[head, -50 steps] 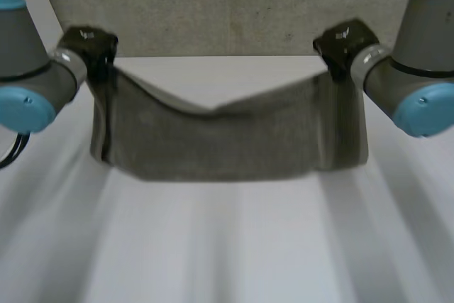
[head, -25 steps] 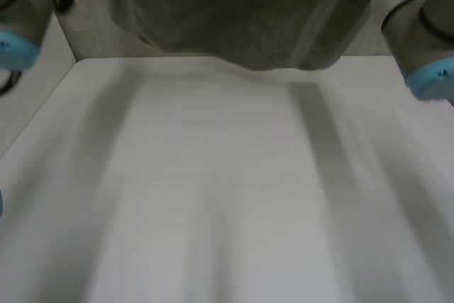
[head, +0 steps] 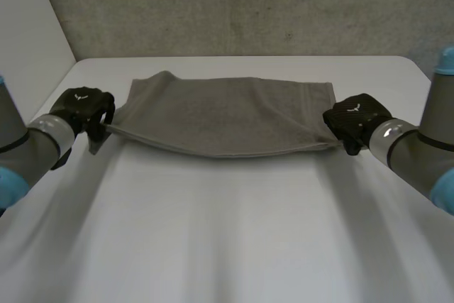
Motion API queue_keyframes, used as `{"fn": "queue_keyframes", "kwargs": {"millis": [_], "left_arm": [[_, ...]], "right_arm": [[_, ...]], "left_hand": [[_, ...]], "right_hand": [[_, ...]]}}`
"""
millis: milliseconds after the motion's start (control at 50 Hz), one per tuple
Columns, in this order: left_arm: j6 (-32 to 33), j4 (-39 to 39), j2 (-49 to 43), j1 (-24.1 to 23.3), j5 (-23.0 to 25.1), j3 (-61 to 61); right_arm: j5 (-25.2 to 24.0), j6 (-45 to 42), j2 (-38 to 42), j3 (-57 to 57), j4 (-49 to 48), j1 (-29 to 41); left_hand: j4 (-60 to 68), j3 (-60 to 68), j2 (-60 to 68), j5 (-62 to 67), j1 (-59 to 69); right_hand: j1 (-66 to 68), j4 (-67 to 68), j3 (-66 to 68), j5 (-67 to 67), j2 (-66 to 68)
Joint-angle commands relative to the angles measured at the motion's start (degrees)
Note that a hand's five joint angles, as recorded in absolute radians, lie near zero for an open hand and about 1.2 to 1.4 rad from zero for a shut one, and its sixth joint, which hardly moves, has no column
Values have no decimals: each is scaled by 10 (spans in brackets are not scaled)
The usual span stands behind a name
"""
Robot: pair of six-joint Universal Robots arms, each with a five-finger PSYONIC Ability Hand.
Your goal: Fold the towel.
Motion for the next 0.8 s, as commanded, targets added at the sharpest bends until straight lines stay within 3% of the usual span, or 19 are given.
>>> {"fn": "queue_keyframes", "kwargs": {"millis": [20, 160, 200, 300, 500, 540, 800], "left_arm": [[31, 46, 70, 14, 16, -97], [31, 84, 89, 13, 14, -136], [31, 89, 82, 14, 14, -136], [34, 91, 58, 11, 12, -131], [32, 90, 21, 10, 5, -92], [31, 87, 16, 8, 5, -78], [28, 84, -6, -1, -16, -46]], "right_arm": [[-1, -6, -32, 48, 7, -12], [1, -9, -29, 77, -19, -13], [-10, -9, -22, 109, -81, -11], [-17, -7, -2, 130, -133, -11], [-12, -4, 19, 131, -139, -10], [-11, -4, 24, 131, -137, -10], [-12, -4, 37, 133, -117, -10]], "left_hand": [[-68, -88, -65, -159, -27], [-68, -88, -65, -159, -27], [-68, -88, -65, -159, -27], [-68, -88, -65, -159, -27], [-68, -88, -65, -159, -27], [-68, -88, -65, -159, -27], [-68, -88, -65, -159, -27]], "right_hand": [[40, 35, 35, 30, 34], [40, 35, 35, 30, 34], [40, 35, 35, 30, 34], [40, 35, 35, 30, 34], [29, 23, 24, 19, 22], [-135, -141, -140, -145, -142], [-356, -362, -361, -366, -363]]}}
